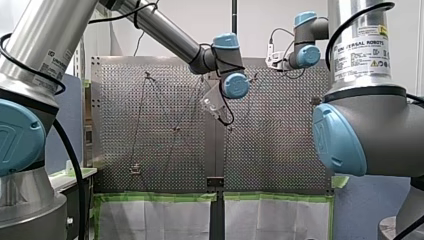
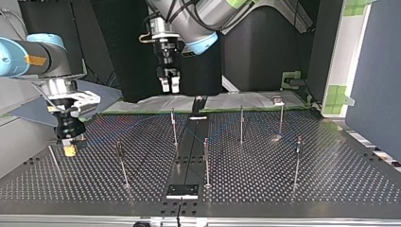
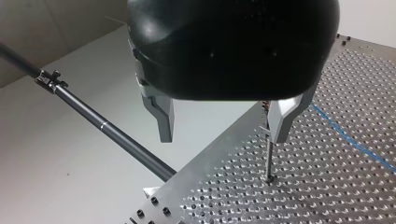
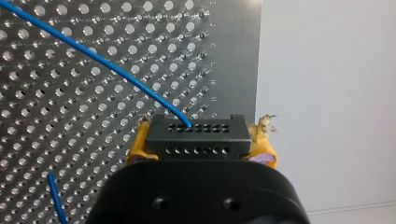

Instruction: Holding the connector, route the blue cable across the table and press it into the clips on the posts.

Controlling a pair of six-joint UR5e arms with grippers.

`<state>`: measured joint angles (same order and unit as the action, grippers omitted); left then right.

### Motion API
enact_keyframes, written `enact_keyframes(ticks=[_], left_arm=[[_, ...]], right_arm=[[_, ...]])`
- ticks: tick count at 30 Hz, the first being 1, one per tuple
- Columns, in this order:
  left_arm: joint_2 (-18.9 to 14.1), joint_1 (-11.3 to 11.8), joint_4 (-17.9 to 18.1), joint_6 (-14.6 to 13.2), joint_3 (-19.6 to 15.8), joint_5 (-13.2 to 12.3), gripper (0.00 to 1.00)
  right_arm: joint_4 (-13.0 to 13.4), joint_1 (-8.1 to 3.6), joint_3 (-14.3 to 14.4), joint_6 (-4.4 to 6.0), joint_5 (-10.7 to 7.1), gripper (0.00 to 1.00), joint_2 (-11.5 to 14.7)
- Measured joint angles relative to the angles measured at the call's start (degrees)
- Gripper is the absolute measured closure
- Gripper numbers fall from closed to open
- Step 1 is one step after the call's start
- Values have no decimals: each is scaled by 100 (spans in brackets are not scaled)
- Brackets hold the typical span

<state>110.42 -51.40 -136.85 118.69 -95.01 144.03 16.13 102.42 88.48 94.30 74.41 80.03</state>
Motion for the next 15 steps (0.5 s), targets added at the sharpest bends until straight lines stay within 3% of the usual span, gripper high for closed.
enact_keyframes(ticks=[8, 15], left_arm=[[-4, -5, 403, -124, -401, -176, 0], [-4, -4, 746, -419, -745, -203, 0]], right_arm=[[0, 0, 0, 0, 0, 100, 0], [0, 0, 0, 0, 0, 100, 0]])
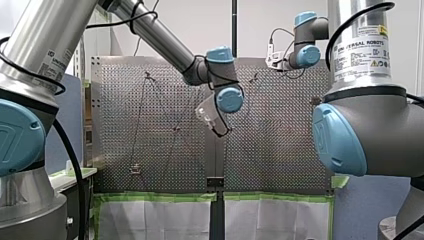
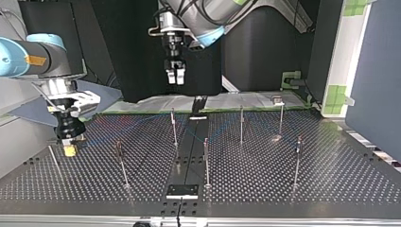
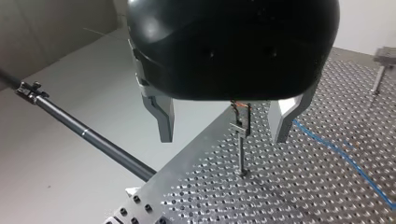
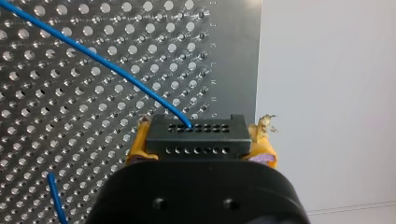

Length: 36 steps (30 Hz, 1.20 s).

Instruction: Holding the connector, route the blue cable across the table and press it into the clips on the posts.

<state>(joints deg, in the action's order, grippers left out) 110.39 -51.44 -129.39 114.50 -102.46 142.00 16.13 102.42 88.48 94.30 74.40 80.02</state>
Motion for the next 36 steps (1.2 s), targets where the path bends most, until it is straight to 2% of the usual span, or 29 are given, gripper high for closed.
enact_keyframes(ticks=[14, 36], left_arm=[[4, 21, 712, -646, -712, -10, 0], [0, 23, 1739, -691, -1741, -16, 0]], right_arm=[[0, 0, 0, 0, 0, 100, 0], [0, 0, 0, 0, 0, 100, 0]])
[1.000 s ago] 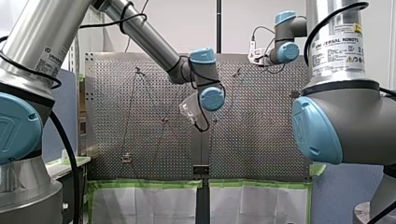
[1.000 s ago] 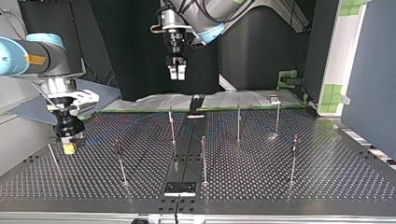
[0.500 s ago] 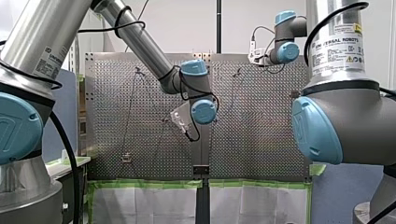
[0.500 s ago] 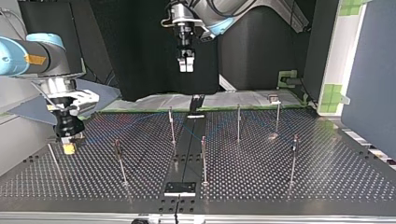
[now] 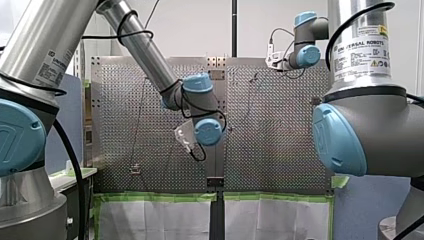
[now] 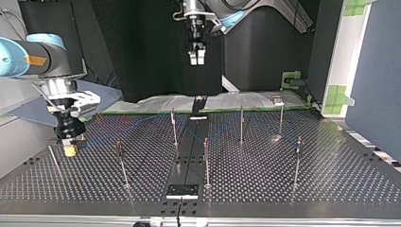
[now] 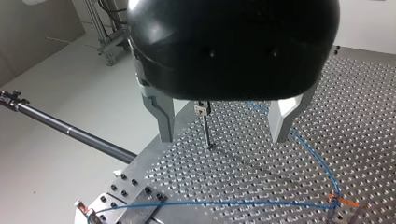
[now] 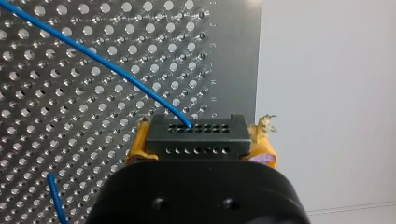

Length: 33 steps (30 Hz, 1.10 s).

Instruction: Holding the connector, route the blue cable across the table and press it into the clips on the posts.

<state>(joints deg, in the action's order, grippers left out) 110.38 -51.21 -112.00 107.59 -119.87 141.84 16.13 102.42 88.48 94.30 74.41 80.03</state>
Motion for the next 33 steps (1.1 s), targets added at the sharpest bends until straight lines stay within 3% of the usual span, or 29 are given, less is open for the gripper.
enact_keyframes(ticks=[11, 33], left_arm=[[5, 0, 465, 0, -464, -1, 0], [6, -2, 490, 0, -489, -1, 0]], right_arm=[[0, 0, 0, 0, 0, 100, 0], [0, 0, 0, 0, 0, 100, 0]])
